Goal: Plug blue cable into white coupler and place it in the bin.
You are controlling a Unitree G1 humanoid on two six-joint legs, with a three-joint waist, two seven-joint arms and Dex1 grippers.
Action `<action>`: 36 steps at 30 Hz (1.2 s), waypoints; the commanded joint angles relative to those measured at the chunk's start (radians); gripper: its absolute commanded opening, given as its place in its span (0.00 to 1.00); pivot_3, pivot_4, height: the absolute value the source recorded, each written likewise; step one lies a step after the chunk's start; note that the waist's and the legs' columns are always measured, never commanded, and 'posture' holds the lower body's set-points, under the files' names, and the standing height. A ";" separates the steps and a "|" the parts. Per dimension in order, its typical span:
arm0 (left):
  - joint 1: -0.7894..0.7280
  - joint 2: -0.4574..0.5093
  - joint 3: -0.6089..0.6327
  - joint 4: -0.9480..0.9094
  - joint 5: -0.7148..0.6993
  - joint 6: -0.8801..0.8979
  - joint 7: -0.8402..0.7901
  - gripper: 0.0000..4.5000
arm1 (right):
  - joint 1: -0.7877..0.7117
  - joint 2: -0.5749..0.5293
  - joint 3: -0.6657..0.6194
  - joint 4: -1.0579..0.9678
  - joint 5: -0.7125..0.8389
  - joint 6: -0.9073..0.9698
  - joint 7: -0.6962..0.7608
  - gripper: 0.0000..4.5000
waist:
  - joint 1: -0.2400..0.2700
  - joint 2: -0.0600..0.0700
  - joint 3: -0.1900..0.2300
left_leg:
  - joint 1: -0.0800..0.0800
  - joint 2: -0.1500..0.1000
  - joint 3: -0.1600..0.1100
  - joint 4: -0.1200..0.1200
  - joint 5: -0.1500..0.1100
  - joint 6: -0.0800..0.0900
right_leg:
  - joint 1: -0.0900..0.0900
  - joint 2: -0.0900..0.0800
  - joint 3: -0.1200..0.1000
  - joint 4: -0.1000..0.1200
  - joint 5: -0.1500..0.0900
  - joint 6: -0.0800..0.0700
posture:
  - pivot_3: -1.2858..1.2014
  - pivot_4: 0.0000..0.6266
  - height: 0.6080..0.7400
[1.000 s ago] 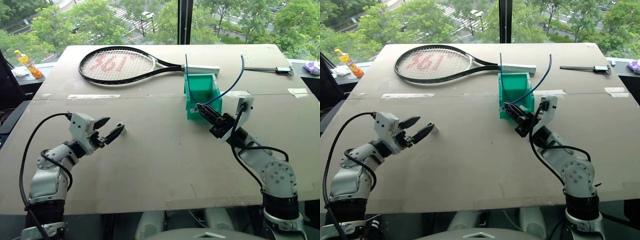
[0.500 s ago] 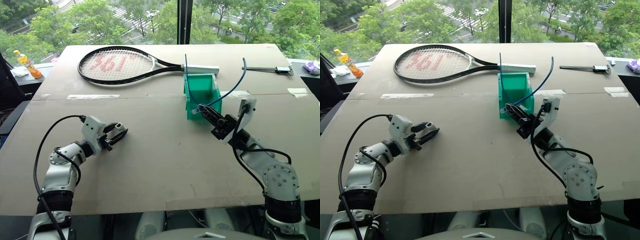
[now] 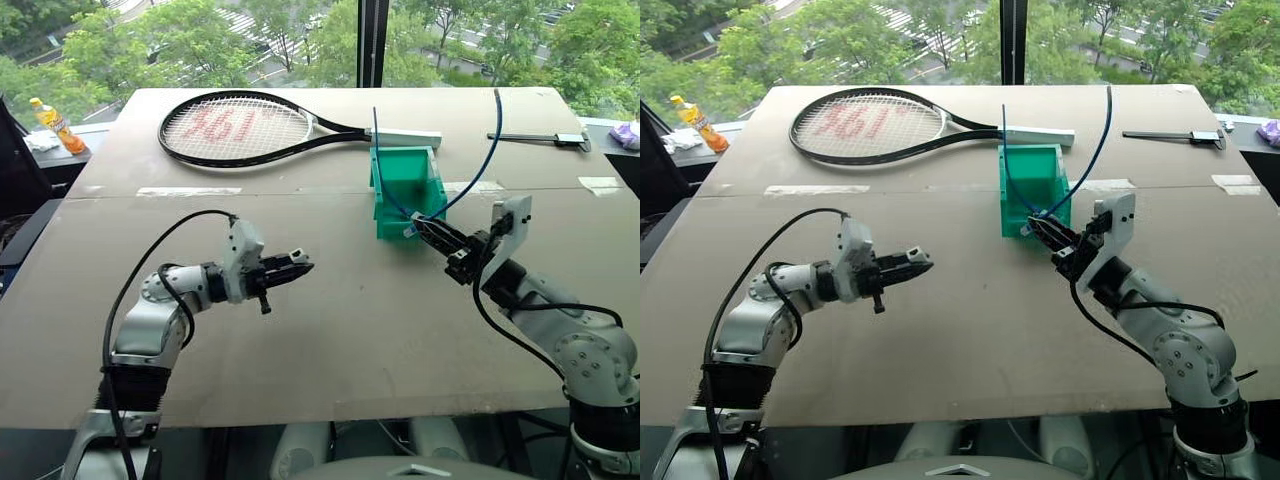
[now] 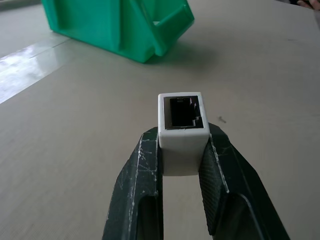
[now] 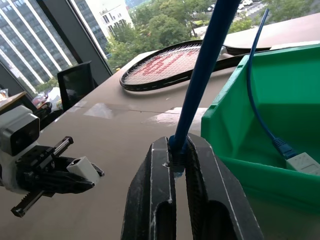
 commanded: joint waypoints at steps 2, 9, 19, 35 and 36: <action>-0.106 -0.083 -0.135 0.038 0.113 -0.012 0.040 0.09 | -0.067 -0.115 0.040 -0.032 -0.099 -0.026 0.163 0.00 | 0.000 0.000 0.000 | 0.000 0.000 0.000 0.000 0.000 0.000 | 0.000 0.001 0.000 0.000 0.000 0.000 | 0.52 0.24 1.00; -0.149 -0.134 -0.241 0.125 0.219 -0.057 0.032 0.09 | -0.167 -0.187 0.166 0.039 -0.259 -0.063 0.337 0.00 | -0.004 -0.001 0.000 | -0.001 0.001 0.001 0.000 0.000 0.000 | -0.001 0.003 0.001 0.000 0.000 0.000 | 0.52 0.24 1.00; -0.149 -0.151 -0.252 0.184 0.270 -0.091 0.043 0.09 | -0.316 -0.120 0.351 0.224 -0.456 -0.142 0.510 0.00 | 0.002 -0.001 0.000 | -0.001 0.001 0.000 0.002 0.000 0.000 | -0.001 0.002 0.001 0.000 0.000 0.000 | 0.52 0.24 1.00; -0.122 -0.158 -0.259 0.183 0.290 -0.128 0.059 0.09 | -0.366 -0.067 0.473 0.365 -0.658 -0.245 0.684 0.00 | 0.004 -0.001 0.000 | -0.001 0.000 0.000 0.003 0.000 0.000 | -0.001 0.001 0.001 0.001 0.000 0.000 | 0.52 0.24 1.00; -0.123 -0.157 -0.259 0.186 0.290 -0.132 0.059 0.09 | -0.368 -0.065 0.478 0.371 -0.667 -0.248 0.694 0.00 | 0.003 -0.001 -0.001 | -0.001 0.000 0.000 0.003 0.000 0.000 | -0.001 0.001 0.001 0.001 0.000 0.000 | 0.52 0.24 1.00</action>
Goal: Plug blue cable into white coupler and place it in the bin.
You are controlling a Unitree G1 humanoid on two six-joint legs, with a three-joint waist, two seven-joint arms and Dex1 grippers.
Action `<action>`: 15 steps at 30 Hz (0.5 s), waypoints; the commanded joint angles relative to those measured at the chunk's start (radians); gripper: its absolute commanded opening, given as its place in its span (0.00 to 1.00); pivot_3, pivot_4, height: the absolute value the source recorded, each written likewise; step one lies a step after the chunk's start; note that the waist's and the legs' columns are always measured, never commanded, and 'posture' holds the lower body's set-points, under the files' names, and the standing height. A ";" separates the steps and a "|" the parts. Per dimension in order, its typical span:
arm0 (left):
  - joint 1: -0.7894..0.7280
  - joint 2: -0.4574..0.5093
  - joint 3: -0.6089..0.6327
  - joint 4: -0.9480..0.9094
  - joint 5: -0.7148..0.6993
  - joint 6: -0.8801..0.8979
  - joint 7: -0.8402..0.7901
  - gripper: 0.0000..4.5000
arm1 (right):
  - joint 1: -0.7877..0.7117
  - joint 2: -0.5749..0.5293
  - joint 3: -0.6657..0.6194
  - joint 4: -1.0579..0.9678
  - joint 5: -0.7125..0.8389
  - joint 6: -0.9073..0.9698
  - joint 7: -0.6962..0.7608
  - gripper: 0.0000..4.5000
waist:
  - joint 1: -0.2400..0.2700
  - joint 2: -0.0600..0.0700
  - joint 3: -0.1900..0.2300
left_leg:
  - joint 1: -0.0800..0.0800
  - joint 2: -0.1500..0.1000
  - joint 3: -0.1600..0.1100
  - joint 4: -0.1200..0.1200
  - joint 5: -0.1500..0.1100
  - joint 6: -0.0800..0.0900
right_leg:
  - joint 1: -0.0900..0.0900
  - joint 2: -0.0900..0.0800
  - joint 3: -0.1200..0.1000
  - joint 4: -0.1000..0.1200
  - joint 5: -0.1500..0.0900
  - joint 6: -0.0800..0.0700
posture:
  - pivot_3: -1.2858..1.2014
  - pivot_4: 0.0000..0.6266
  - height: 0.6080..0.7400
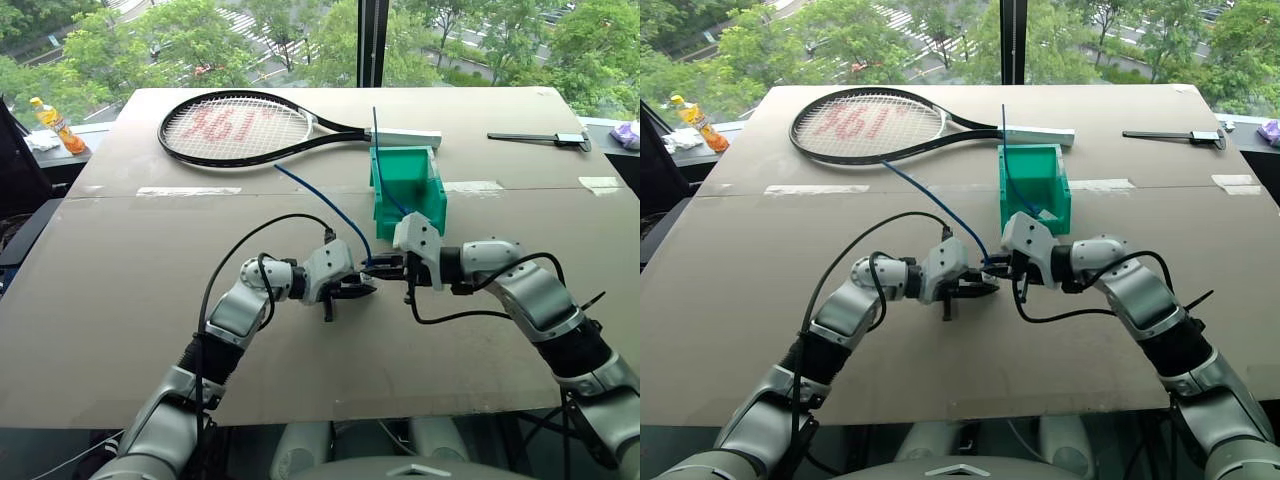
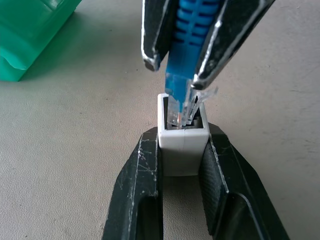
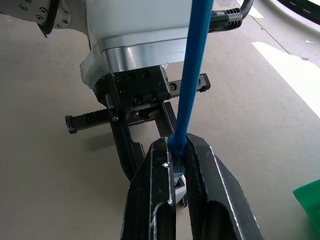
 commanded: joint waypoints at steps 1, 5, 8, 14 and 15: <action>0.011 0.001 -0.008 0.010 0.027 -0.005 0.009 0.09 | -0.011 0.003 0.032 0.018 -0.038 -0.024 0.046 0.00 | 0.000 0.000 0.000 | 0.000 0.000 0.000 0.000 0.000 0.000 | 0.000 0.000 0.000 0.000 0.000 0.000 | 0.52 0.24 1.00; 0.012 0.000 -0.007 0.012 0.030 -0.012 0.009 0.09 | -0.013 -0.017 0.061 0.062 -0.092 -0.056 0.097 0.00 | -0.001 0.000 0.000 | 0.003 0.000 0.000 0.000 0.000 0.000 | 0.003 0.000 0.000 0.000 0.000 0.000 | 0.52 0.24 1.00; 0.012 -0.003 -0.006 0.014 0.034 -0.018 0.008 0.09 | -0.021 -0.024 0.061 0.088 -0.101 -0.055 0.133 0.00 | -0.002 0.000 0.000 | 0.009 0.000 0.000 -0.001 0.000 0.000 | 0.008 0.000 0.000 0.000 0.000 0.000 | 0.52 0.24 1.00; 0.017 -0.012 -0.007 0.013 0.038 -0.023 0.007 0.09 | -0.059 0.007 0.068 0.203 -0.116 -0.074 0.188 0.00 | -0.001 0.000 -0.001 | 0.010 0.000 0.000 -0.001 0.000 0.000 | 0.010 0.000 0.000 0.000 0.000 0.000 | 0.52 0.24 1.00; 0.017 -0.013 -0.007 0.012 0.038 -0.023 0.007 0.09 | -0.066 0.011 0.071 0.228 -0.121 -0.082 0.200 0.00 | -0.001 0.000 -0.002 | 0.010 0.000 0.000 -0.001 0.000 0.000 | 0.010 0.000 0.000 0.000 0.000 0.000 | 0.52 0.24 1.00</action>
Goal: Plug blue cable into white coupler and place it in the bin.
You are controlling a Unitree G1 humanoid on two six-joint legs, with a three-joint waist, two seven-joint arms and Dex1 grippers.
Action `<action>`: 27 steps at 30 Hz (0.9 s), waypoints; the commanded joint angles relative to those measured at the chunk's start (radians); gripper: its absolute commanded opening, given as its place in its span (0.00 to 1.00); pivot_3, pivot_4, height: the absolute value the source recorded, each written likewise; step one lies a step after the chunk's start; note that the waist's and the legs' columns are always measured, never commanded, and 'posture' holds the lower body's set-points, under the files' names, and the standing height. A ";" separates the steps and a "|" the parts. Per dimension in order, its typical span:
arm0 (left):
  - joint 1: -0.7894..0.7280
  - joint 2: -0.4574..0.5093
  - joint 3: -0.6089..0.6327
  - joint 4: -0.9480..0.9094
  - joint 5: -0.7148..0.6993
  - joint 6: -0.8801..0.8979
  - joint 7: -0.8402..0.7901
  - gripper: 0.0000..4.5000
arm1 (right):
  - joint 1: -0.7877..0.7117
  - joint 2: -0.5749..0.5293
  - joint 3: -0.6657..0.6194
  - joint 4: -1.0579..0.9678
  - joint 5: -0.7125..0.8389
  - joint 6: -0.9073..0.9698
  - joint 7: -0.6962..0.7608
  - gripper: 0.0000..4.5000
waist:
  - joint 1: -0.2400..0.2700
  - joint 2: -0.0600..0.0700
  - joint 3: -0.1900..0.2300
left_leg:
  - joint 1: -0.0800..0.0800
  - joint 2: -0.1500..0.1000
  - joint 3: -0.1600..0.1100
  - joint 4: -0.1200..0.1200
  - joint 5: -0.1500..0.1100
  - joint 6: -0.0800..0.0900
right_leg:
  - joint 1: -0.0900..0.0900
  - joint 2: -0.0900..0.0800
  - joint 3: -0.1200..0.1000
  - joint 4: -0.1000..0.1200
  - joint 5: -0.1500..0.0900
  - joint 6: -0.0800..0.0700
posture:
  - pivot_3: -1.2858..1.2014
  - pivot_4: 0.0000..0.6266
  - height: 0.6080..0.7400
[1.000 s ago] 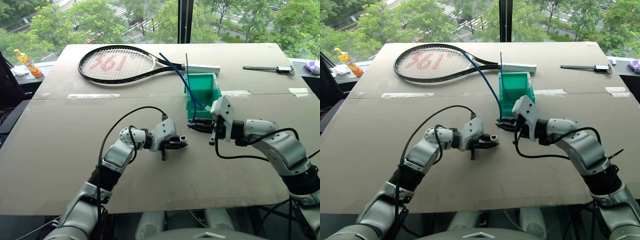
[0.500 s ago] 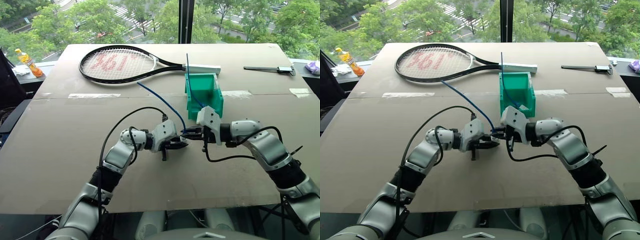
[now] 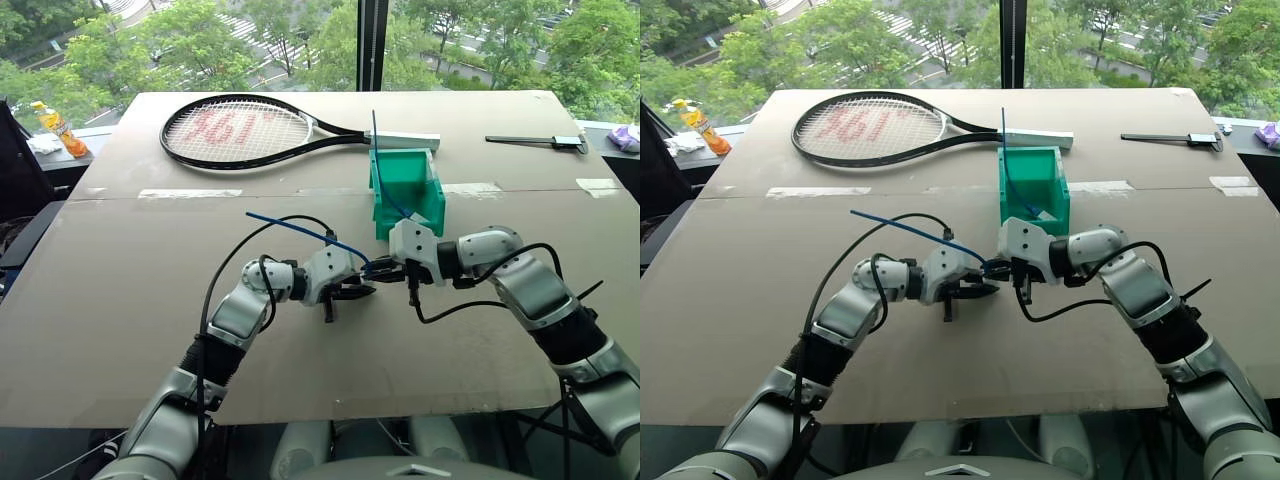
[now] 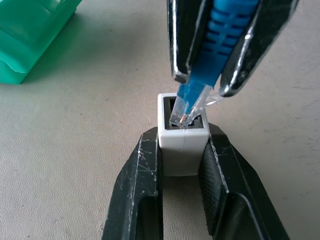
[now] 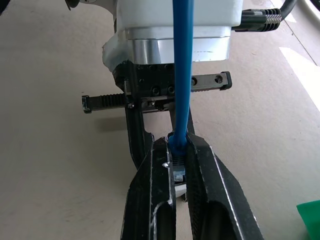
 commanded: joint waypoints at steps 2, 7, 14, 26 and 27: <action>0.012 -0.006 -0.007 0.002 0.012 -0.002 0.005 0.09 | -0.013 0.006 0.050 0.145 -0.047 -0.004 0.072 0.00 | -0.001 0.000 -0.002 | 0.001 0.000 0.000 0.000 0.000 0.000 | 0.000 0.000 0.000 0.000 0.000 0.000 | 0.52 0.24 1.00; 0.014 -0.008 -0.006 -0.003 0.012 -0.001 0.009 0.09 | -0.048 0.013 0.063 0.196 -0.049 -0.012 0.152 0.00 | -0.001 0.000 -0.004 | 0.002 0.000 0.000 0.000 0.000 0.000 | 0.001 0.000 0.000 0.000 0.000 0.000 | 0.52 0.24 1.00; 0.015 -0.015 -0.007 -0.004 0.012 0.002 0.020 0.09 | -0.069 0.039 0.085 0.239 -0.078 -0.027 0.196 0.00 | 0.000 0.001 -0.008 | 0.002 0.000 0.000 0.000 0.000 0.000 | 0.001 0.000 0.000 0.000 0.000 0.000 | 0.52 0.24 1.00; 0.015 -0.025 -0.003 -0.001 0.012 0.000 0.023 0.09 | -0.097 0.085 0.123 0.318 -0.156 -0.055 0.219 0.00 | -0.002 0.002 -0.010 | 0.002 0.000 0.000 -0.001 0.000 0.000 | 0.001 -0.001 0.000 0.000 0.000 0.000 | 0.52 0.24 1.00; 0.014 -0.026 -0.003 0.000 0.012 0.000 0.024 0.09 | -0.078 0.082 0.135 0.328 -0.171 -0.073 0.219 0.00 | -0.002 0.002 -0.012 | 0.002 0.000 0.000 -0.001 0.000 0.000 | 0.001 -0.001 0.000 0.000 0.000 0.000 | 0.52 0.24 1.00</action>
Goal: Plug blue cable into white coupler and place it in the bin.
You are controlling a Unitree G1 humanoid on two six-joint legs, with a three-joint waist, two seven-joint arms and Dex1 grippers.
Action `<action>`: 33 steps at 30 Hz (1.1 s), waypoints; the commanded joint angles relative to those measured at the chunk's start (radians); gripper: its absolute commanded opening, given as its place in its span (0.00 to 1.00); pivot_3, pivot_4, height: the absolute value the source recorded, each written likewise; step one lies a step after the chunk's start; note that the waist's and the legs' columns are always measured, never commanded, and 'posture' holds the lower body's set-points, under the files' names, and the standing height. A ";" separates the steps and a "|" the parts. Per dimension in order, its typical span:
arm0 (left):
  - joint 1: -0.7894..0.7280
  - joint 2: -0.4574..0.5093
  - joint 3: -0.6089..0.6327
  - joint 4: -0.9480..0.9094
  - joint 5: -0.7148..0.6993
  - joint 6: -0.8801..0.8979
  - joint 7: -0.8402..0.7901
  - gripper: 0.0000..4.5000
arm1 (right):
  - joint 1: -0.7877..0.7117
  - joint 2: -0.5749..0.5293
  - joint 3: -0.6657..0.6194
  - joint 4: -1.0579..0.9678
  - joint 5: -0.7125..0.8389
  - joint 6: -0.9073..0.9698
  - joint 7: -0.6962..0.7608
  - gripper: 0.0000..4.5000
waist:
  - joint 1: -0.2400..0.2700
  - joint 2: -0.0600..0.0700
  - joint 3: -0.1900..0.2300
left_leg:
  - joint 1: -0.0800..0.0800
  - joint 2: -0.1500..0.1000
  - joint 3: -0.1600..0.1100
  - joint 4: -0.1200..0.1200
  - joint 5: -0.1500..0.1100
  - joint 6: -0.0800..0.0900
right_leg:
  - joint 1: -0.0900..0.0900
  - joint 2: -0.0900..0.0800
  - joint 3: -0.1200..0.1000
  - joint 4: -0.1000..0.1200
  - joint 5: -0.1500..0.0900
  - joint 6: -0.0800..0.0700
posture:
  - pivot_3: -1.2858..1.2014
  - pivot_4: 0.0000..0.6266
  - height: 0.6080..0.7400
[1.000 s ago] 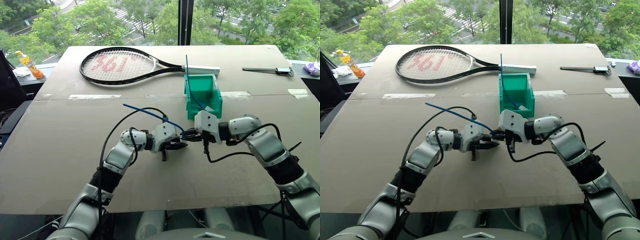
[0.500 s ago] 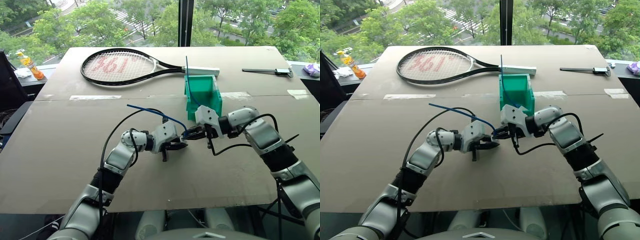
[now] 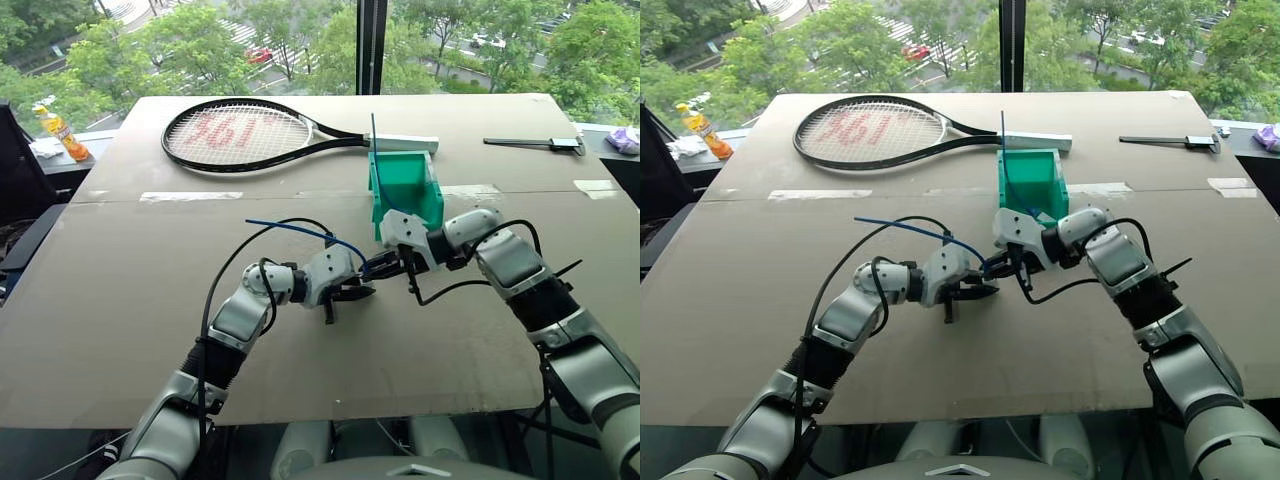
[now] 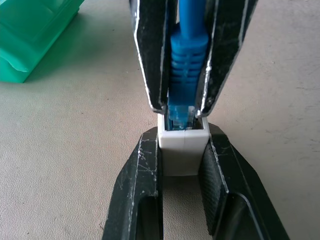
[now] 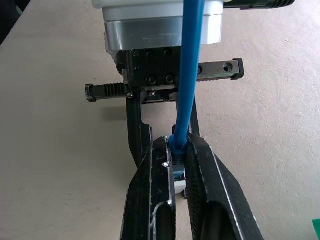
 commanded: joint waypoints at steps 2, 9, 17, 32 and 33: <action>0.002 -0.018 -0.004 -0.004 0.003 0.007 0.010 0.09 | 0.113 -0.002 0.117 0.077 -0.107 -0.064 0.005 0.00 | 0.000 0.000 -0.006 | 0.000 0.000 0.000 0.000 0.000 0.000 | 0.000 0.000 0.000 0.000 0.000 0.000 | 0.52 0.24 1.00; 0.013 -0.015 0.054 -0.073 -0.071 0.067 -0.004 0.09 | 0.153 0.064 -0.129 -0.059 0.009 -0.167 -0.187 0.30 | -0.003 0.001 -0.011 | 0.003 0.001 0.000 -0.001 0.000 0.000 | 0.002 0.001 0.001 0.000 -0.002 -0.003 | 0.52 0.24 1.00; -0.054 -0.009 0.153 -0.192 -0.172 0.302 0.060 0.09 | 0.312 -0.011 -0.391 -0.589 0.180 0.016 -0.381 0.81 | 0.012 0.002 -0.005 | -0.018 -0.001 -0.003 0.000 0.001 -0.001 | -0.016 -0.001 -0.001 0.000 0.000 0.000 | 0.52 0.24 1.00; -0.808 -0.192 0.185 0.511 -0.179 0.610 0.169 0.09 | 1.006 0.060 -0.687 -1.064 0.053 0.141 -0.861 0.81 | 0.020 -0.003 -0.001 | -0.015 -0.008 -0.007 0.002 0.000 0.000 | -0.011 0.001 -0.005 0.000 -0.004 0.006 | 0.52 0.24 1.00; -0.850 -0.218 0.170 0.599 -0.147 0.551 0.173 0.09 | 1.037 0.069 -0.695 -1.069 0.045 0.128 -0.872 0.81 | 0.016 -0.003 -0.001 | -0.015 -0.008 -0.006 0.001 0.000 0.000 | -0.011 0.001 -0.004 0.000 -0.003 0.006 | 0.52 0.24 1.00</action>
